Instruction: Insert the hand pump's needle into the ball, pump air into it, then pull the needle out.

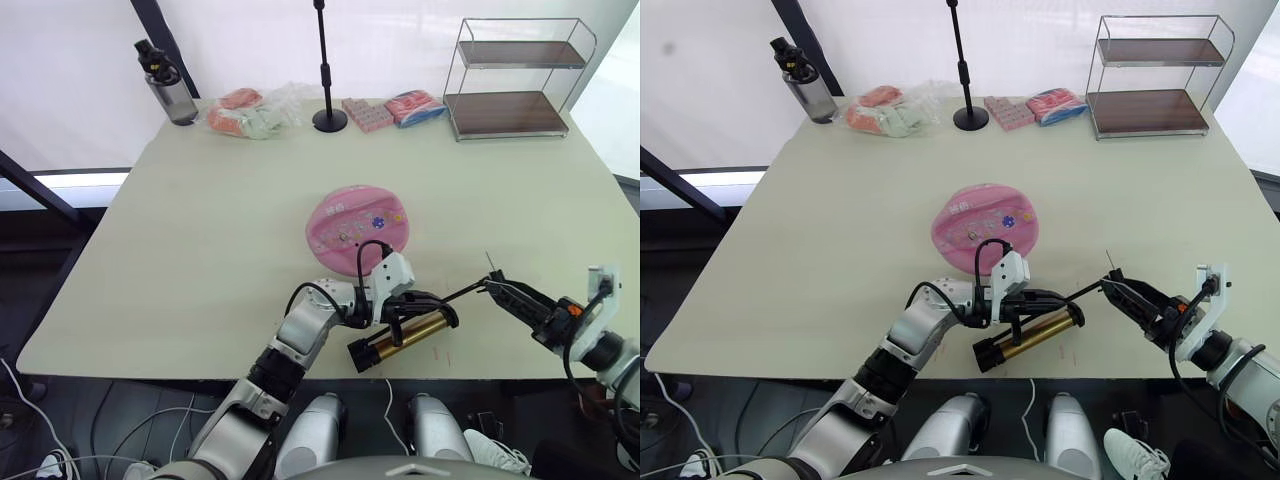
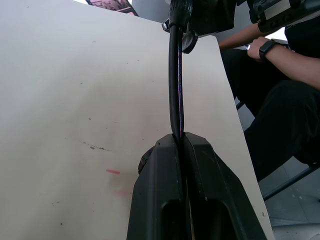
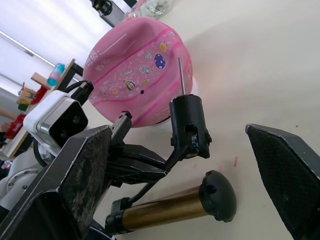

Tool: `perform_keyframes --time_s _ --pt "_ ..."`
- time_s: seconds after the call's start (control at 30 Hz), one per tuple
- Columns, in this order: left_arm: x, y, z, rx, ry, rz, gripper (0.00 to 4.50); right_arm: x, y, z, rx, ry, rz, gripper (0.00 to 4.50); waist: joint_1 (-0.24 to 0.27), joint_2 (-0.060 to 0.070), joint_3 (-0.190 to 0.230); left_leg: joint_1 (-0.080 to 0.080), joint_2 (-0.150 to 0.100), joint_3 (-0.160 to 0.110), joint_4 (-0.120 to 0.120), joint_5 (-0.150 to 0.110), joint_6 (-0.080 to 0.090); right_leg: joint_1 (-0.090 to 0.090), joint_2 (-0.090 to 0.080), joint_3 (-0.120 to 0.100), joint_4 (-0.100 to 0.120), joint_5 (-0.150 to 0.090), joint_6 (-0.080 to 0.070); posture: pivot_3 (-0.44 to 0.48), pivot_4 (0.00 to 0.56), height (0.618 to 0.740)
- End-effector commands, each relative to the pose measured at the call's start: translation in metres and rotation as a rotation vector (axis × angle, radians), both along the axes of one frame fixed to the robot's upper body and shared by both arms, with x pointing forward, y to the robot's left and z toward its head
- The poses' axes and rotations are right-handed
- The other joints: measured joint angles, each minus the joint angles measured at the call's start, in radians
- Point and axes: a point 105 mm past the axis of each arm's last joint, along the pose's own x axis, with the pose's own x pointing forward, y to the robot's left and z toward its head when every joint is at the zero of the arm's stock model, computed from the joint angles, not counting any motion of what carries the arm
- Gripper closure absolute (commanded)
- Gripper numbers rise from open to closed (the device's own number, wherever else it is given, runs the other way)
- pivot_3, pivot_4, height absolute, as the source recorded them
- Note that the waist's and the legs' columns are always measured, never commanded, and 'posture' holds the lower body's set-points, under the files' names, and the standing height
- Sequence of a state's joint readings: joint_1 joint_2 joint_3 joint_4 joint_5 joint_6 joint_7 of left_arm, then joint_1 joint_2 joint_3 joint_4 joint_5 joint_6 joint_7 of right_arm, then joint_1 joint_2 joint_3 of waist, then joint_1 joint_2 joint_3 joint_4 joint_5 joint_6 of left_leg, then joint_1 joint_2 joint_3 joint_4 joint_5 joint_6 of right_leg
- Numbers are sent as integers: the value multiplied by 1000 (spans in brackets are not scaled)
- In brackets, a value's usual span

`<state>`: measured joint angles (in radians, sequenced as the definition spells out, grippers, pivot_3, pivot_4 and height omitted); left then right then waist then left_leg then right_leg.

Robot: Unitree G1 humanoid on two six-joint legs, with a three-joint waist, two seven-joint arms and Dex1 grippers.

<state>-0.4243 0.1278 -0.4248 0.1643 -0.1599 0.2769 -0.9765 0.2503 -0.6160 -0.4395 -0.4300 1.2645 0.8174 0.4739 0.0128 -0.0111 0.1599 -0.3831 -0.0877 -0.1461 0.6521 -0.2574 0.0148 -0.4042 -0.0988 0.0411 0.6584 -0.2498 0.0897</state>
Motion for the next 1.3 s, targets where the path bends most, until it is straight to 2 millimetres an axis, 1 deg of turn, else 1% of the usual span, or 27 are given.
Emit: perform_keyframes --time_s 0.03,0.43,0.6,0.7,0.8,0.83,0.87,0.9,0.93,1.3 --pt "-3 -3 8 -28 -38 -17 4445 -1 0 6 -7 -27 12 0 0 0 0 0 0 0 0 0 0 0 0 0 0 0 0 0 150 736" --pt "-2 -4 9 -28 -38 -16 4445 5 -2 5 -16 -41 -15 0 0 0 0 0 0 0 0 0 0 0 0 0 0 0 0 0 150 736" --pt "-1 -4 9 -34 -34 -8 4445 8 1 4 -9 -46 -23 0 0 0 0 0 0 0 0 0 0 0 0 0 0 0 0 0 150 736" --pt "-1 -4 9 -34 -32 -7 4500 9 3 3 -3 -47 -25 834 0 0 0 0 0 0 0 0 0 0 0 0 0 0 0 0 150 736" --pt "-1 -5 9 -35 -31 -6 4500 10 4 3 5 -50 -30 2264 0 0 0 0 0 0 0 0 0 0 0 0 0 0 0 0 150 736" --pt "-1 -5 9 -35 -30 -6 4500 10 4 3 6 -52 -32 2807 0 0 0 0 0 0 0 0 0 0 0 0 0 0 0 0 150 736" --pt "-1 -5 8 -34 -30 -6 4500 10 4 3 6 -53 -35 3224 0 0 0 0 0 0 0 0 0 0 0 0 0 0 0 0 150 736" --pt "-1 -5 8 -34 -29 -5 4500 11 4 3 5 -54 -36 3770 0 0 0 0 0 0 0 0 0 0 0 0 0 0 0 0 150 736" --pt "-1 -5 8 -34 -29 -5 4500 11 4 3 4 -54 -37 4129 0 0 0 0 0 0 0 0 0 0 0 0 0 0 0 0 150 736" --pt "-2 -5 6 -30 -22 -3 4500 12 3 5 3 -74 -50 4125 0 0 0 0 0 0 0 0 0 0 0 0 0 0 0 0 150 736"
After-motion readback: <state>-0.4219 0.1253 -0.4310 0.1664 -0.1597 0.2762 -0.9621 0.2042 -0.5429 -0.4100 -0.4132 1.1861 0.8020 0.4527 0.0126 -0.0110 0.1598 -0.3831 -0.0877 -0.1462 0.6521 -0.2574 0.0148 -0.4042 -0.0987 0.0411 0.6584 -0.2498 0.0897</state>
